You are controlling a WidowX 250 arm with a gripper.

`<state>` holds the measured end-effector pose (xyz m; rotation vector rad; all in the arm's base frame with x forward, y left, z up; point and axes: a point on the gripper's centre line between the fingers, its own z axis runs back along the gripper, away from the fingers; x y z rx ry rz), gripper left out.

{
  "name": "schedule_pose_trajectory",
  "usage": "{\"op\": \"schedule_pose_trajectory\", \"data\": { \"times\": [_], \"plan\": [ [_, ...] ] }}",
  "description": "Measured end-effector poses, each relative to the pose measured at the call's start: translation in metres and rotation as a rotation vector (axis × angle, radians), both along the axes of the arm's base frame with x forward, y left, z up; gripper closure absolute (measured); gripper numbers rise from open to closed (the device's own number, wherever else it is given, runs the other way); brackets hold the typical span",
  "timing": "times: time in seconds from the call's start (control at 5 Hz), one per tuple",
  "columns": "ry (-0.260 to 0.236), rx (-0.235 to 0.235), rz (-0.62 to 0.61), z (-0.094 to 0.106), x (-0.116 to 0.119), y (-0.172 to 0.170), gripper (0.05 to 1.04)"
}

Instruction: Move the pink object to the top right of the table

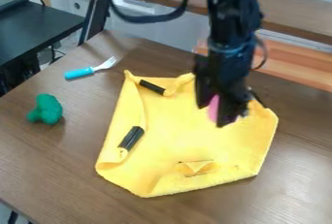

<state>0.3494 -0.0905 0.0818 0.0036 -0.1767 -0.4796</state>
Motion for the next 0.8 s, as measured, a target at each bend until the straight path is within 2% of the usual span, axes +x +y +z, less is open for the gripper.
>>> {"op": "schedule_pose_trajectory", "data": {
  "times": [0.2, 0.4, 0.8],
  "plan": [
    [0.054, 0.0, -0.026, -0.018, 0.012, -0.028, 0.428],
    [0.066, 0.0, -0.061, -0.025, 0.021, -0.058, 0.428],
    [0.098, 0.021, -0.081, -0.052, 0.033, -0.098, 0.427]
  ]
}}
